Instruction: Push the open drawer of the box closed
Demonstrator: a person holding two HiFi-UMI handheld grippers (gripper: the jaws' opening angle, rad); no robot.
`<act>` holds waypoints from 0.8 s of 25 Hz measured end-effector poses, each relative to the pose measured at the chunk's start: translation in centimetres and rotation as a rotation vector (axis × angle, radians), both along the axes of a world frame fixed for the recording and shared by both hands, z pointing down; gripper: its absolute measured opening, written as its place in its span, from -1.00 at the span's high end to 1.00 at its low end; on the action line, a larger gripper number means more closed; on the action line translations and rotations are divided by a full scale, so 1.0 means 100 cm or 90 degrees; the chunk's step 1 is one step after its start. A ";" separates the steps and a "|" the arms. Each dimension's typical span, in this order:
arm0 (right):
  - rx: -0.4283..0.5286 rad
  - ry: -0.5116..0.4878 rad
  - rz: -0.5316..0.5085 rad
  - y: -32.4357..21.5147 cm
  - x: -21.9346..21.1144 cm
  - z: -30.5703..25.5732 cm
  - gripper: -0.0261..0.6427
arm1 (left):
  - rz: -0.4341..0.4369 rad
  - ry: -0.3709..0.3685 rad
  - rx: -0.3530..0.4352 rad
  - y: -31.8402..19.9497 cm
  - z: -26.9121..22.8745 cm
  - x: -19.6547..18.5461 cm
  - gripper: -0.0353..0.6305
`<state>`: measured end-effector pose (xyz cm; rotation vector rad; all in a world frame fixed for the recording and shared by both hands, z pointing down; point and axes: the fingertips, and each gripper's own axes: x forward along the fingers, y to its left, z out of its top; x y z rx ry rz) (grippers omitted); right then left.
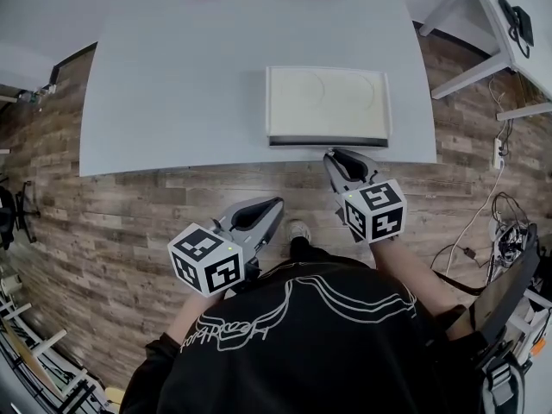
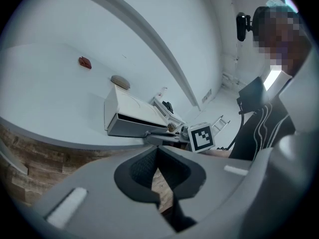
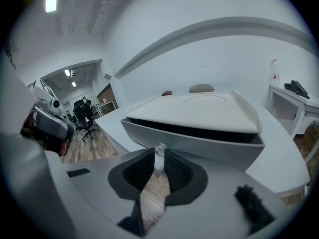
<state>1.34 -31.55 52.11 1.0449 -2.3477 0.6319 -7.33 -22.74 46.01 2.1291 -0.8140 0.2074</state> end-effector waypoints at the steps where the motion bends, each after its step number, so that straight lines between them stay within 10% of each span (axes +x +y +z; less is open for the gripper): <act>1: 0.001 0.001 0.000 -0.004 0.000 0.000 0.73 | -0.001 0.000 0.001 -0.003 0.000 -0.001 0.87; 20: 0.009 0.013 -0.018 -0.012 -0.003 0.000 0.73 | 0.007 0.004 0.011 -0.021 0.002 -0.005 0.87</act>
